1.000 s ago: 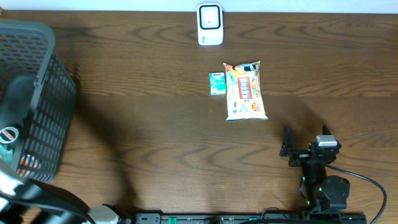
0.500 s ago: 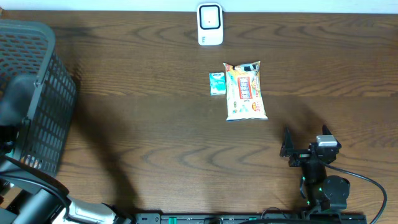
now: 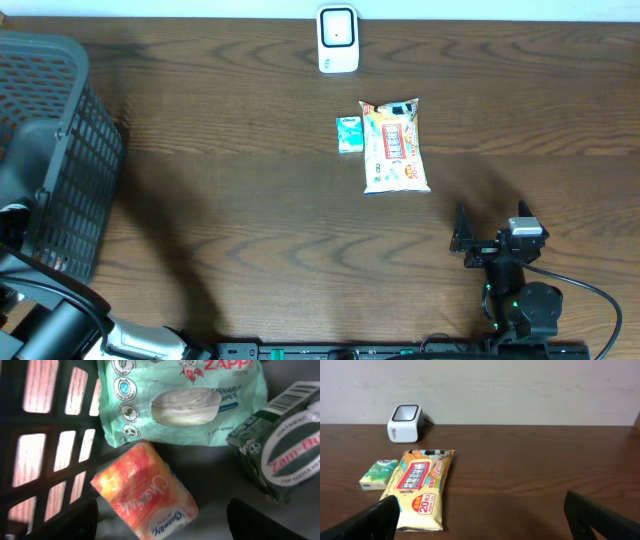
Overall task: Scan the item barcode
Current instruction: 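Move the left gripper back into the grey basket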
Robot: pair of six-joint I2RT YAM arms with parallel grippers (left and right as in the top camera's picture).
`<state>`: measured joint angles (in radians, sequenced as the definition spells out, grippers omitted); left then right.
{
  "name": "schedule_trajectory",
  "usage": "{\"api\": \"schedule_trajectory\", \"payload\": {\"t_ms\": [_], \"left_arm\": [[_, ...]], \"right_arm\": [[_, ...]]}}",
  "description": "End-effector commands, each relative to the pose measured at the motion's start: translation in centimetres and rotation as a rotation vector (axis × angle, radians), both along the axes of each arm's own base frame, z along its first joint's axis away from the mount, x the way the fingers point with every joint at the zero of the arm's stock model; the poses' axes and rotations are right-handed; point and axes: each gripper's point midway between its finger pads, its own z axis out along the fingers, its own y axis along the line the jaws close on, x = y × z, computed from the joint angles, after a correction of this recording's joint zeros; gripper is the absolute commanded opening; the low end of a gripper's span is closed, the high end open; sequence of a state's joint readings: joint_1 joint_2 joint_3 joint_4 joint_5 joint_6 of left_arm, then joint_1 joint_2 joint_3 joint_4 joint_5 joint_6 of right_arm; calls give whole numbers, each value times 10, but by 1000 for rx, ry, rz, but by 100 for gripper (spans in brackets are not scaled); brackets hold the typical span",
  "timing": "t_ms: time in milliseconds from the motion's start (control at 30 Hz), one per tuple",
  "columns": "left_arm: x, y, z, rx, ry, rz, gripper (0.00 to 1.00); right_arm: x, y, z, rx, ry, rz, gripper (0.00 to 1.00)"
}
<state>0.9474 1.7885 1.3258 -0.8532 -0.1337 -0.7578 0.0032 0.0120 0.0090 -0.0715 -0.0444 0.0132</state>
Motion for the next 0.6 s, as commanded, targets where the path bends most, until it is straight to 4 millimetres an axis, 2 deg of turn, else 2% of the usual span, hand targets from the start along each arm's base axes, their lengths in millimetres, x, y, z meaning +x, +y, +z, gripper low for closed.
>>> {"api": "schedule_trajectory", "payload": {"t_ms": [0,200,367,567], "left_arm": [[-5,-1,-11,1,10,53,81],[-5,0,-22,16,-2,60,80],[-8,-4,-32,12,0,64,68],[-12,-10,-45,4,6,63,63]], "right_arm": [[0,0,-1,-11,1,-3,99],[0,0,-1,-11,1,-3,99],[0,0,-1,-11,1,-3,99],[0,0,-1,-11,1,-3,99]]}}
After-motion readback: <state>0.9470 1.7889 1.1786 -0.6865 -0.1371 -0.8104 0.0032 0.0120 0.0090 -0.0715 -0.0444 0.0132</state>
